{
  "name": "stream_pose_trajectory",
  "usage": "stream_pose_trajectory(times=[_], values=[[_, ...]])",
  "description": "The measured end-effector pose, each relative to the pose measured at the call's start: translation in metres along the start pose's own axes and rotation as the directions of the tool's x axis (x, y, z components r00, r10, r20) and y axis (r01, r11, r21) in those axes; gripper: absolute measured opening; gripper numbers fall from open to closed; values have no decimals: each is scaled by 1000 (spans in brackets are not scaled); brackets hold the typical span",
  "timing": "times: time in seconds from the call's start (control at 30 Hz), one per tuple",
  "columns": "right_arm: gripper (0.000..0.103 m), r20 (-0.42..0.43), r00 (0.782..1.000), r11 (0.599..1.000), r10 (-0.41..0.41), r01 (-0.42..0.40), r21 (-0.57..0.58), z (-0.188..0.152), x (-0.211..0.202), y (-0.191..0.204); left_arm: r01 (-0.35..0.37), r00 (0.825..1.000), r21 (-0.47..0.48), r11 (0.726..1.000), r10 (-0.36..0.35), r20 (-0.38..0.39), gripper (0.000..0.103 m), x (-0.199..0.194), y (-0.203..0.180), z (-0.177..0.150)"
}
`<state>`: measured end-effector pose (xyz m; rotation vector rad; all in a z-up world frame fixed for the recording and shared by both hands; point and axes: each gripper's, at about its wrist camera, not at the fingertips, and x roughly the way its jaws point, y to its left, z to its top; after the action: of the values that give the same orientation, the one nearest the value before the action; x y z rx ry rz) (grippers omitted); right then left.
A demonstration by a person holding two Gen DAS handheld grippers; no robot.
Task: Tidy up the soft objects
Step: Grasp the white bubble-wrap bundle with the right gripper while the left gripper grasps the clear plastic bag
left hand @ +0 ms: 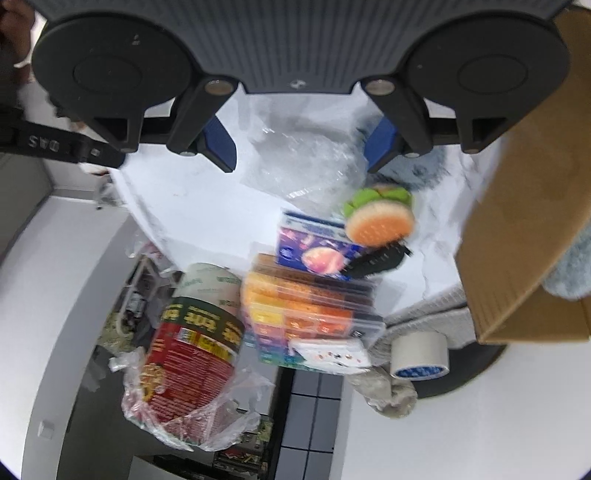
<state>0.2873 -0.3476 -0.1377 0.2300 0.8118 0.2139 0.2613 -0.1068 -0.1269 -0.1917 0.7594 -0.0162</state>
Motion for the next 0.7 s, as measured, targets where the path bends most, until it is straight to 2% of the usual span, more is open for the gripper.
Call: stream_pose_trajectory(times=[0.07, 0.33, 0.6, 0.7], values=[[46, 12, 999, 999, 36, -36, 1, 2, -4, 2, 35, 999, -14, 999, -35, 6, 75, -3, 1, -3], [46, 28, 993, 993, 114, -113, -33, 2, -19, 22, 5, 999, -26, 1000, -4, 34, 75, -3, -3, 4], [46, 10, 992, 991, 130, -129, -29, -4, -20, 26, -90, 996, 64, 994, 90, 15, 75, 18, -20, 13], [46, -3, 992, 992, 124, -124, -36, -4, -17, 27, -110, 993, 84, 990, 113, -25, 75, 26, -24, 9]])
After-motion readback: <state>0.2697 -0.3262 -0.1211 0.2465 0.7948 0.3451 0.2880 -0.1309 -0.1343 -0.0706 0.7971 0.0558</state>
